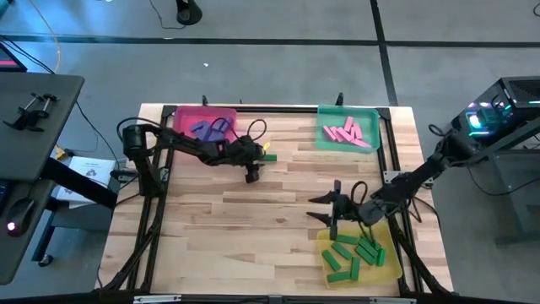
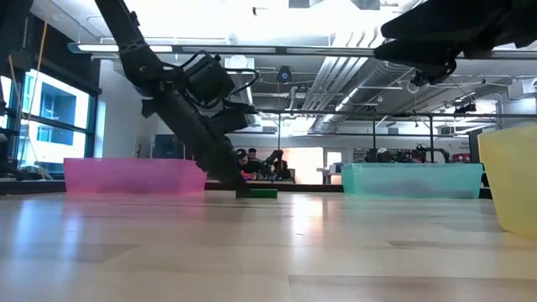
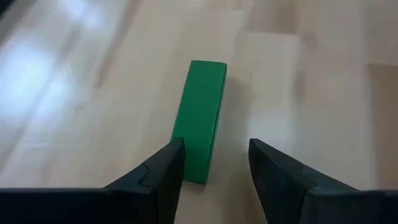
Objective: Sort blocks
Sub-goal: Put the green block into the yellow bin
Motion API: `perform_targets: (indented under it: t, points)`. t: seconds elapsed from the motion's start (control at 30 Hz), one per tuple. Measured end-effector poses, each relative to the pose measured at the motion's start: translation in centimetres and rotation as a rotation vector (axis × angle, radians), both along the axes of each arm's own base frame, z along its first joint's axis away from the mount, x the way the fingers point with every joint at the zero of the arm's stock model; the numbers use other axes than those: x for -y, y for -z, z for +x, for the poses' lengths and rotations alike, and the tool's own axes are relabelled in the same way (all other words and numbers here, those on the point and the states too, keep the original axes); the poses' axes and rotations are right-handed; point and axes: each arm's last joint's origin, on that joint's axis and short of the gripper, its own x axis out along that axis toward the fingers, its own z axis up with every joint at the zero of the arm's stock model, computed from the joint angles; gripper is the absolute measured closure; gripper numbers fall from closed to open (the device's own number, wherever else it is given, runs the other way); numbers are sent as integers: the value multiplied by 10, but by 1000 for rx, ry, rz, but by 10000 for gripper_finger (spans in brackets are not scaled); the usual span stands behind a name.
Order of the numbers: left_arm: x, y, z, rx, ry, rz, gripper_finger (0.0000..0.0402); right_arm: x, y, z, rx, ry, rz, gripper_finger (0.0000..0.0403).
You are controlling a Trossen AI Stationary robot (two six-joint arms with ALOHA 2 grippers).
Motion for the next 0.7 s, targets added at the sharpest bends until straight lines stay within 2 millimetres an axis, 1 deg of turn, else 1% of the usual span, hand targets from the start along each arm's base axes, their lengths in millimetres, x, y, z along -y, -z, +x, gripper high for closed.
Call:
perform_targets:
  t: [0.17,0.33,0.47,0.5,0.6,0.7]
  points:
    - [24,-8,4,29,87,-56,260,-9,8,13,-37,-4,-22,226]
    - [56,-22,4,55,168,-102,265,-15,12,21,-56,-6,-37,226]
    - [76,-30,6,84,266,-70,265,-16,13,23,-64,-9,-41,226]
    - [79,-30,7,86,303,-45,265,-16,13,23,-63,-9,-41,226]
    - [85,-23,7,58,370,6,265,-16,13,23,-64,-9,-42,226]
    - [85,-19,11,80,334,38,265,-15,13,23,-64,-6,-42,226]
